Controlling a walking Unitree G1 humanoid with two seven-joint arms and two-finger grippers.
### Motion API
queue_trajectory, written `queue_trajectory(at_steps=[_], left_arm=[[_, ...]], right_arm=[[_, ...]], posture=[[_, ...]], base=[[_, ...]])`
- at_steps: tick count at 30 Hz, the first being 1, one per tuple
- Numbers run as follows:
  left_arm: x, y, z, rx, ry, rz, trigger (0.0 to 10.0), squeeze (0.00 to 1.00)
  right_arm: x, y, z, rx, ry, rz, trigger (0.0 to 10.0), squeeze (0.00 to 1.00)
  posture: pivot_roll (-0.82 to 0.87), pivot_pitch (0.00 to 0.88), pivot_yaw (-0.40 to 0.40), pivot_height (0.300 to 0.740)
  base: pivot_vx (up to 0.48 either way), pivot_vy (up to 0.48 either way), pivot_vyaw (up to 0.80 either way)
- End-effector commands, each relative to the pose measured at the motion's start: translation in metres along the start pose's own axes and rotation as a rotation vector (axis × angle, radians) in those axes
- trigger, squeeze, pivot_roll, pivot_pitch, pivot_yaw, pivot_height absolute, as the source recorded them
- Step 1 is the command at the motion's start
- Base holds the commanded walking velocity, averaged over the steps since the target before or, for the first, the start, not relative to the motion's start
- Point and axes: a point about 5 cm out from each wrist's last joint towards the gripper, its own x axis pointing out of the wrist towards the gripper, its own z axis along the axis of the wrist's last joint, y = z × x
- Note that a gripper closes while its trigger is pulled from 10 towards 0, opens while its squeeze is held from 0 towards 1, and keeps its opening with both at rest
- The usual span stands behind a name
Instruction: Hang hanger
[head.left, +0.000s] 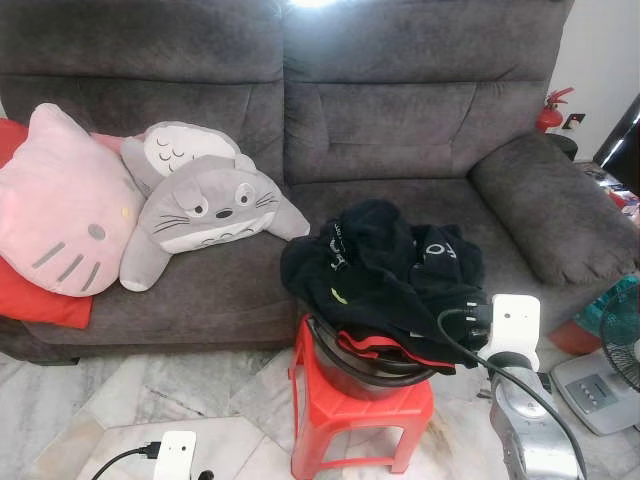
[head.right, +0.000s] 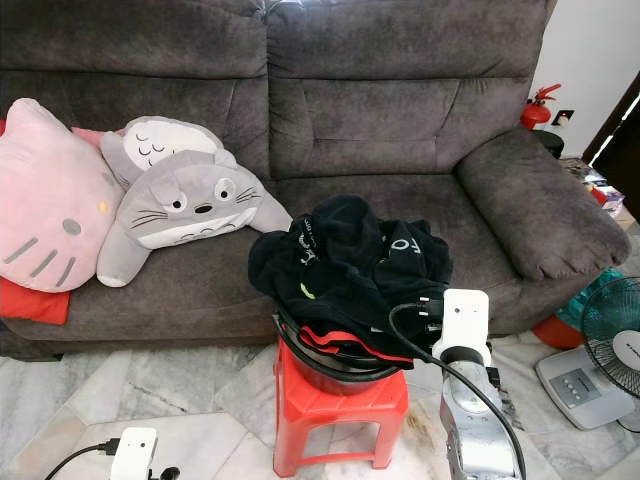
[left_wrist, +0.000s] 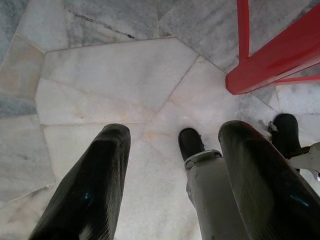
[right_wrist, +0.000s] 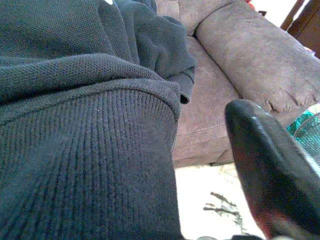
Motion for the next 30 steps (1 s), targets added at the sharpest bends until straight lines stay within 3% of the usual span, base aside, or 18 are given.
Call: queue_trajectory(at_steps=[1, 30], left_arm=[[-0.0009, -0.0003, -0.0052, 0.021, 0.025, 0.001, 10.0, 0.0], [-0.0003, -0.0002, -0.003, 0.043, 0.02, -0.003, 10.0, 0.0]], right_arm=[[0.0022, -0.0011, 0.0014, 0.015, -0.006, -0.003, 0.0, 0.0], [0.0049, 0.0082, 0.007, 0.017, -0.027, 0.02, 0.0, 0.0]], posture=[[-0.19, 0.047, -0.038, 0.74], [-0.18, 0.044, -0.035, 0.74]], base=[[0.0, 0.0, 0.0], [0.0, 0.0, 0.0]])
